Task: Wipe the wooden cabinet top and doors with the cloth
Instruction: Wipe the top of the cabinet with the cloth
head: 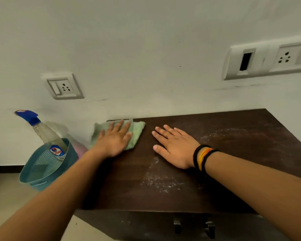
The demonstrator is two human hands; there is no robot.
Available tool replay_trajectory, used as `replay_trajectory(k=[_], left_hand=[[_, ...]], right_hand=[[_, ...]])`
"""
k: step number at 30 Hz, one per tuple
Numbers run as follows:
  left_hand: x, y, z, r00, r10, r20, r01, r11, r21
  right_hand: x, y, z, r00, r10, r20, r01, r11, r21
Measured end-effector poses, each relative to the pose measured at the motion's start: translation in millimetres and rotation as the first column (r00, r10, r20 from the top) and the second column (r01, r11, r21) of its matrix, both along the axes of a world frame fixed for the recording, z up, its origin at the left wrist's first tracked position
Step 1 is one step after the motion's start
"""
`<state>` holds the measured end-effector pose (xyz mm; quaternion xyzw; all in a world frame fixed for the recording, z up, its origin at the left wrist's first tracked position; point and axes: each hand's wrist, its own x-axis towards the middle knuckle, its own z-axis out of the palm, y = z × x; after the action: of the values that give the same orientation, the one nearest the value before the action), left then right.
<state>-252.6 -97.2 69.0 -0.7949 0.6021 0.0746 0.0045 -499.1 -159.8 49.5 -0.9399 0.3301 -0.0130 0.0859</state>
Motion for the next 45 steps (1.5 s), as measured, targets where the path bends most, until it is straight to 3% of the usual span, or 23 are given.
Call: replay_trajectory(k=[2, 4, 7, 10, 13, 17, 20, 22, 25, 28, 31, 33, 36, 38, 39, 42, 43, 45], left_hand=[[18, 29, -12, 0.997, 0.071, 0.03, -0.07, 0.997, -0.029], [-2, 49, -28, 0.998, -0.029, 0.051, 0.03, 0.999, -0.021], [-37, 5, -24, 0.986, -0.163, -0.027, 0.162, 0.986, -0.036], [-17, -29, 6, 0.999, 0.0, -0.049, -0.002, 0.999, -0.032], [6, 22, -17, 0.995, 0.101, -0.011, -0.102, 0.992, -0.079], [-60, 14, -36, 0.972, -0.234, 0.011, 0.233, 0.966, -0.11], [-55, -38, -1, 0.993, -0.115, -0.002, 0.115, 0.993, -0.023], [-29, -23, -4, 1.0, -0.004, 0.018, 0.004, 1.0, -0.006], [-47, 35, -27, 0.993, -0.114, 0.013, 0.114, 0.993, -0.036], [-77, 19, -27, 0.965, -0.262, 0.001, 0.262, 0.965, -0.03], [-64, -5, 5, 0.996, -0.095, 0.001, 0.095, 0.995, 0.031], [-43, 27, 1, 1.0, -0.008, 0.02, 0.007, 1.0, 0.025], [-72, 96, -27, 0.978, -0.204, 0.047, 0.206, 0.977, -0.055], [-99, 94, -35, 0.927, -0.37, 0.055, 0.373, 0.924, -0.08], [-105, 79, -26, 0.93, -0.364, 0.044, 0.367, 0.928, -0.07], [-77, 53, 0, 0.992, -0.12, 0.031, 0.12, 0.993, 0.001], [-62, 66, -1, 0.998, -0.043, 0.046, 0.043, 0.999, 0.0], [-63, 116, -18, 0.997, -0.046, 0.063, 0.049, 0.998, -0.044]], right_hand=[[-1, 0, -1, 1.0, -0.007, 0.007, 0.007, 1.0, -0.005], [-1, 1, -3, 1.0, -0.015, 0.022, 0.015, 1.0, -0.016], [-1, 3, 0, 1.0, -0.023, 0.019, 0.023, 1.0, -0.014], [-8, 4, 2, 0.999, -0.033, 0.011, 0.033, 0.999, 0.002], [-17, 1, -4, 0.999, -0.019, 0.034, 0.018, 1.0, 0.012], [-18, -3, -5, 0.998, -0.03, 0.052, 0.03, 1.0, 0.006], [-25, -5, -2, 0.998, -0.052, 0.021, 0.052, 0.999, -0.001], [-37, -7, -1, 0.999, -0.045, 0.003, 0.045, 0.999, 0.005], [-48, -8, -4, 0.998, -0.069, 0.008, 0.069, 0.998, -0.016], [-44, -6, -2, 0.997, -0.079, -0.02, 0.078, 0.997, -0.019], [-50, -1, -1, 0.995, -0.092, -0.04, 0.091, 0.996, -0.023], [-61, 4, -3, 0.996, -0.079, -0.052, 0.077, 0.997, -0.027], [-73, 11, -8, 0.995, -0.086, -0.042, 0.084, 0.996, -0.043], [-73, 12, -6, 0.994, -0.098, -0.049, 0.095, 0.994, -0.054], [-72, 12, -4, 0.993, -0.102, -0.06, 0.099, 0.994, -0.053], [-75, 18, -1, 0.991, -0.107, -0.086, 0.102, 0.993, -0.057], [-78, 21, 0, 0.991, -0.095, -0.096, 0.09, 0.994, -0.057], [-85, 26, -1, 0.992, -0.08, -0.1, 0.074, 0.995, -0.067]])
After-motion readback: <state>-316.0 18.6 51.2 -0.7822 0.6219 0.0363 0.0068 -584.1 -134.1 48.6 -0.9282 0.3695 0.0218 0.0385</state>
